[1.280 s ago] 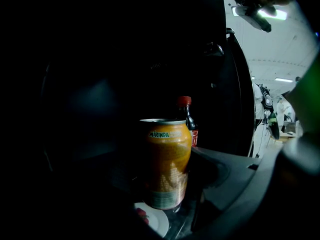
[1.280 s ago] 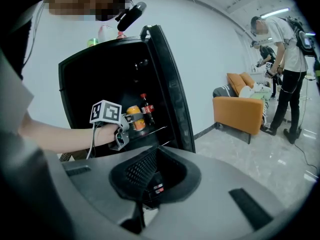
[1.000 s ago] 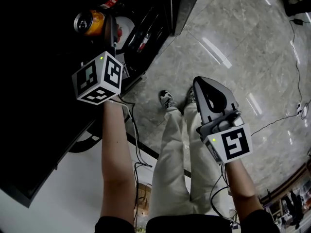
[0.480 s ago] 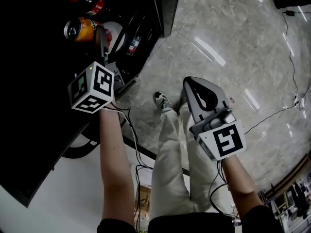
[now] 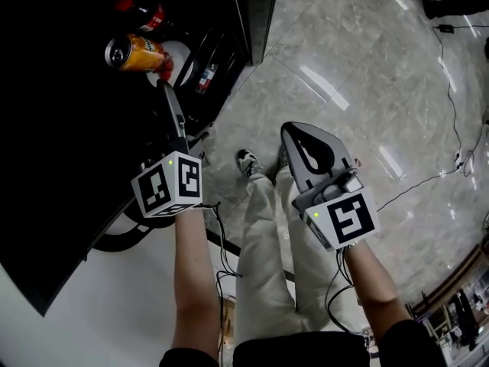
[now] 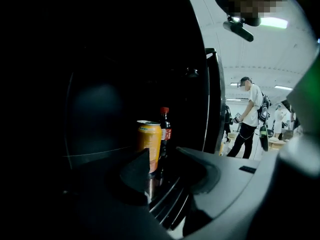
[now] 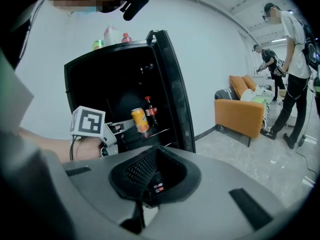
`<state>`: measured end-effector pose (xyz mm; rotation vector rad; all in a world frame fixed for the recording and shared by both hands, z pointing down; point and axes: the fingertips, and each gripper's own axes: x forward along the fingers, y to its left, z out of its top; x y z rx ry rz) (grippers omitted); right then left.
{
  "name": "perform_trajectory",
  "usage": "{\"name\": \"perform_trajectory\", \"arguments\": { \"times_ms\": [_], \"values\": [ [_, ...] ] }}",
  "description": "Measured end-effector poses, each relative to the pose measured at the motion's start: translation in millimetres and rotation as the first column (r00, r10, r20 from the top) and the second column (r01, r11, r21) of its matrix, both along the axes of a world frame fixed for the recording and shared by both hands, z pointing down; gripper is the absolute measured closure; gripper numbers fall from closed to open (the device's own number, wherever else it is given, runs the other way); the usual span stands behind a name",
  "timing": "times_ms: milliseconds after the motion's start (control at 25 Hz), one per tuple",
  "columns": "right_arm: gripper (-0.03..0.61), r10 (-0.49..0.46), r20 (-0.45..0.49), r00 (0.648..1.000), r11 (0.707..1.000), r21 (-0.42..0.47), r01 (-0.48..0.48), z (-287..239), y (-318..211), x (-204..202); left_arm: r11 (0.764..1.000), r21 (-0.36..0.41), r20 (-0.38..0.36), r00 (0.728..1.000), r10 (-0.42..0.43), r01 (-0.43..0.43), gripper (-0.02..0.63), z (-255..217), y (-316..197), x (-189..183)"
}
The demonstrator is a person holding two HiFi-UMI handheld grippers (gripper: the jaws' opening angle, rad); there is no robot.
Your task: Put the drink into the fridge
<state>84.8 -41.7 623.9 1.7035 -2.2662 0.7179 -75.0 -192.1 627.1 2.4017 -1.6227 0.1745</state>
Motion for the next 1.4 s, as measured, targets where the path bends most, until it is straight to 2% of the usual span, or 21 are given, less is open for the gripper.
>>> {"name": "perform_trajectory", "arguments": {
  "times_ms": [240, 520, 680, 880, 960, 1040, 1200, 1400],
  "values": [
    [0.565, -0.015, 0.003, 1.000, 0.999, 0.046, 0.015, -18, -6, -4, 0.996, 0.005, -0.025, 0.996, 0.087, -0.087, 0.603, -27, 42, 24],
    [0.565, -0.037, -0.033, 0.999, 0.994, 0.099, 0.040, -44, -8, -6, 0.972, 0.014, -0.020, 0.972, 0.234, -0.234, 0.603, -58, 92, 51],
    [0.565, -0.012, -0.020, 1.000, 0.993, 0.118, 0.015, -71, -10, 0, 0.963, 0.008, -0.045, 0.962, 0.270, -0.270, 0.603, -83, 120, 61],
    [0.565, 0.028, 0.008, 1.000, 0.985, 0.171, -0.029, -115, -10, 8, 0.956, 0.037, -0.076, 0.953, 0.293, -0.291, 0.603, -117, 139, 71],
    [0.565, 0.038, 0.022, 0.999, 0.982, 0.184, -0.041, -135, -5, 8, 0.946, 0.049, -0.066, 0.944, 0.322, -0.319, 0.603, -131, 146, 74],
    [0.565, 0.050, 0.042, 0.998, 0.979, 0.197, -0.057, -157, -2, 8, 0.939, 0.067, -0.054, 0.939, 0.340, -0.337, 0.603, -150, 151, 75],
    [0.565, 0.051, 0.082, 0.995, 0.974, 0.216, -0.067, -201, 6, 0, 0.936, 0.094, -0.086, 0.934, 0.346, -0.338, 0.603, -201, 158, 73],
    [0.565, -0.027, 0.065, 0.998, 0.963, 0.269, 0.009, -262, 11, -23, 0.916, 0.176, -0.073, 0.923, 0.378, -0.361, 0.604, -271, 169, 71]
  ]
}}
